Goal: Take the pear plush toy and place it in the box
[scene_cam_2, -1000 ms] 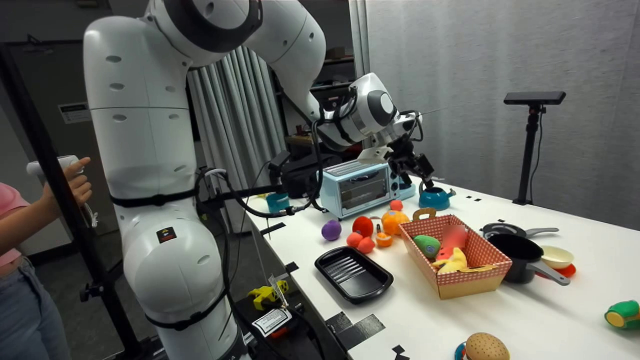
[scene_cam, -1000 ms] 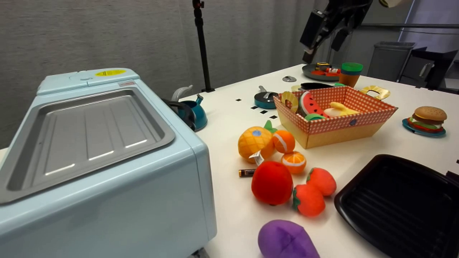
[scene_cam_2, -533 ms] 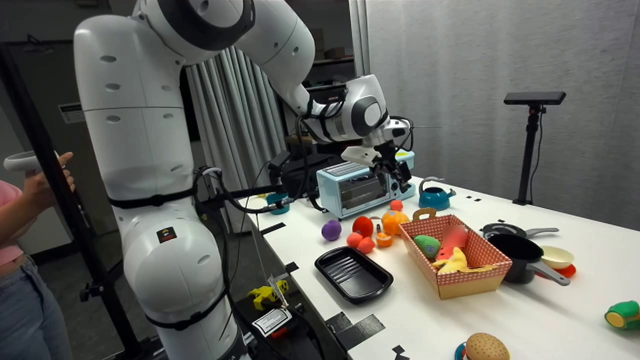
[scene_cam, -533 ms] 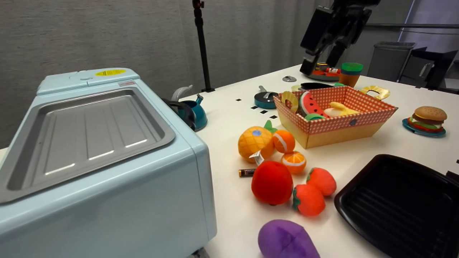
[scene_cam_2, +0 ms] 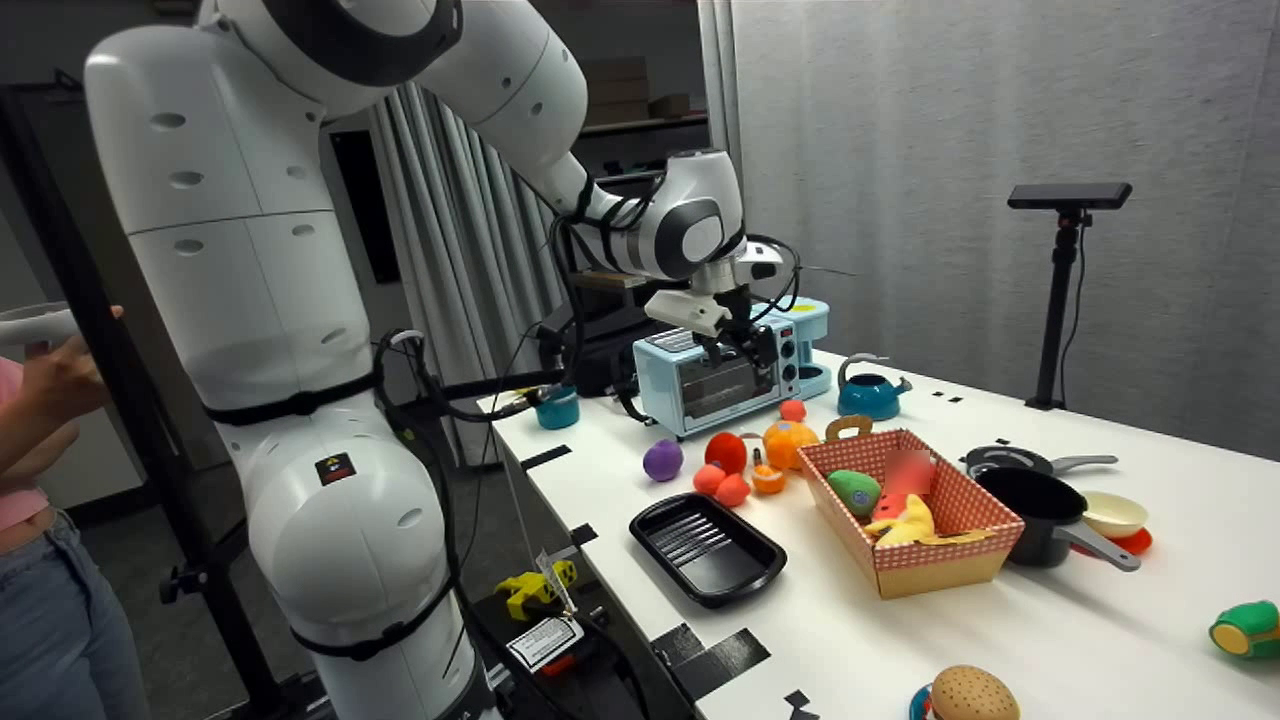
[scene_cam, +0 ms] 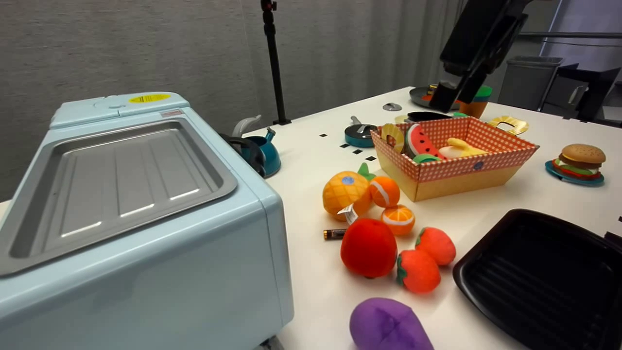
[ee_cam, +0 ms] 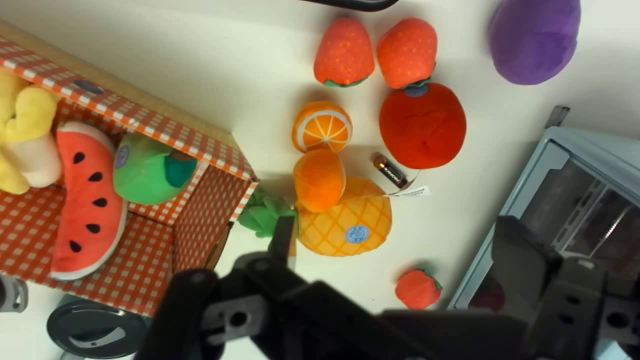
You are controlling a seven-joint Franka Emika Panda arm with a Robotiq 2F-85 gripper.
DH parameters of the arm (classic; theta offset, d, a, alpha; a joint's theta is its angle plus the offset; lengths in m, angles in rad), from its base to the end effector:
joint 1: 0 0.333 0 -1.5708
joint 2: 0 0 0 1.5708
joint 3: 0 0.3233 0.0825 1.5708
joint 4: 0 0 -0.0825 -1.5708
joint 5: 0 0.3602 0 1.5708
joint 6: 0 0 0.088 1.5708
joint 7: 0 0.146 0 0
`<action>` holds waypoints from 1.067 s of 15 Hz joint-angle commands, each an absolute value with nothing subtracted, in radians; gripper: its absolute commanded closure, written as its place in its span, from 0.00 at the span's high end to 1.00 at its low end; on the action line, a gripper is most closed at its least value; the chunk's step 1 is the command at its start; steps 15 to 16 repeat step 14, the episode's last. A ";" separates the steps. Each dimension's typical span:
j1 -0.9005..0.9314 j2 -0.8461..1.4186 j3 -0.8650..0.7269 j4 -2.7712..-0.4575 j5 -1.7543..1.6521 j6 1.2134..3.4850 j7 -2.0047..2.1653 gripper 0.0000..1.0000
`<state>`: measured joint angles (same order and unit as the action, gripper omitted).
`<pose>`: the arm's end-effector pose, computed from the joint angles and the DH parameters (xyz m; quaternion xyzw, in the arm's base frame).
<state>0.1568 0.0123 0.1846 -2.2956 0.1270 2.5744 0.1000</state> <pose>0.5011 0.1786 0.3567 -0.9877 -0.0708 -0.1202 0.0700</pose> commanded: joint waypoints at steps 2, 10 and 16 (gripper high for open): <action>0.168 -0.006 0.184 -2.316 0.165 2.571 0.050 1.00; 0.173 -0.025 0.186 -2.337 0.182 2.571 0.023 1.00; 0.173 -0.025 0.186 -2.337 0.182 2.571 0.023 1.00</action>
